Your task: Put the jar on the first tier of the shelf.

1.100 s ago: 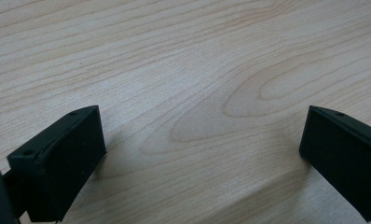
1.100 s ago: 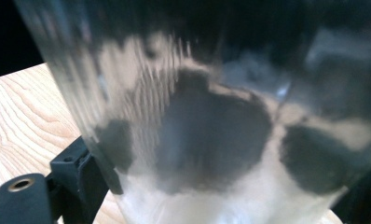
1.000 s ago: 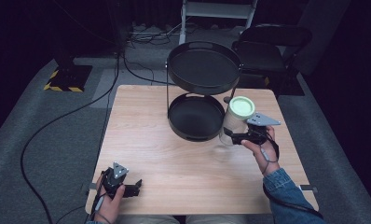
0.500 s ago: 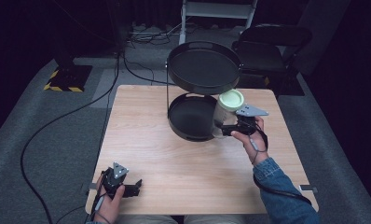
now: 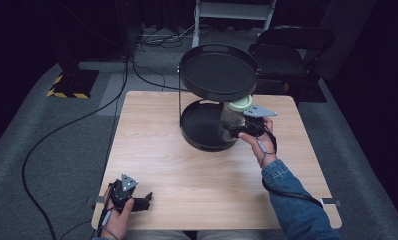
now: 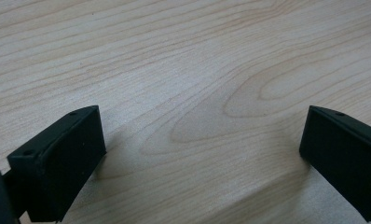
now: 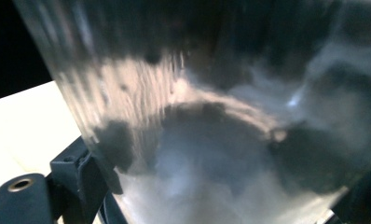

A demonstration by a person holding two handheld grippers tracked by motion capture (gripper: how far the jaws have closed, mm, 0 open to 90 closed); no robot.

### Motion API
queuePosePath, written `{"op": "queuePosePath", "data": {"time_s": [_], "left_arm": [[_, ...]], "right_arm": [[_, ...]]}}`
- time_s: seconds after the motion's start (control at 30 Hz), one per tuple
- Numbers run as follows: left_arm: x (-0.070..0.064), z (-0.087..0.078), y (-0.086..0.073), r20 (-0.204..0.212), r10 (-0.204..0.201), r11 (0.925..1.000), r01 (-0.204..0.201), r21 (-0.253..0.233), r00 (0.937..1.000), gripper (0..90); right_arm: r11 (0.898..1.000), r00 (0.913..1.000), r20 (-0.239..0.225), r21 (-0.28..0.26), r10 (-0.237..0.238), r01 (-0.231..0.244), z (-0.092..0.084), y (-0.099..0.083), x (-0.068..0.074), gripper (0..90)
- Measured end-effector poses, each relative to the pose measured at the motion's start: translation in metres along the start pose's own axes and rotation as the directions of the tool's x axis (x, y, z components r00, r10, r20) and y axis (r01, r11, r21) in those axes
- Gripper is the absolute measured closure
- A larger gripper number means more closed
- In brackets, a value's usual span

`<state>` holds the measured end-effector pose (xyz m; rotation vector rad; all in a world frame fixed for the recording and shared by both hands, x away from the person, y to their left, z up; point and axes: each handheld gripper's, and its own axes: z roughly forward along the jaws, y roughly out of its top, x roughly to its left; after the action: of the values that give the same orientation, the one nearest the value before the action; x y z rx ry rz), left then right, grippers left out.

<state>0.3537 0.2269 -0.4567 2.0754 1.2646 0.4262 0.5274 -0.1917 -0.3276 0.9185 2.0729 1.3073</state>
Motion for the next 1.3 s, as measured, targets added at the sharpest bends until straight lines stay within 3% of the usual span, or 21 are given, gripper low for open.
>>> {"op": "queuePosePath", "data": {"time_s": [0.37,0.87,1.3], "left_arm": [[0.000,0.000,0.000,0.001,-0.001,1.0000,0.001,0.000,1.0000,0.1],[0.000,0.000,0.000,0.001,0.000,1.0000,0.000,0.000,1.0000,0.1],[0.000,0.000,0.000,0.001,-0.001,1.0000,0.001,0.000,1.0000,0.1]], "right_arm": [[1.000,0.9999,0.007,0.002,0.011,-0.011,0.026,-0.002,0.002,10.9],[1.000,0.9998,0.017,0.002,-0.007,0.007,0.055,-0.003,0.004,10.9],[0.999,1.0000,0.005,0.039,0.000,0.000,0.075,-0.015,0.010,10.9]]}}
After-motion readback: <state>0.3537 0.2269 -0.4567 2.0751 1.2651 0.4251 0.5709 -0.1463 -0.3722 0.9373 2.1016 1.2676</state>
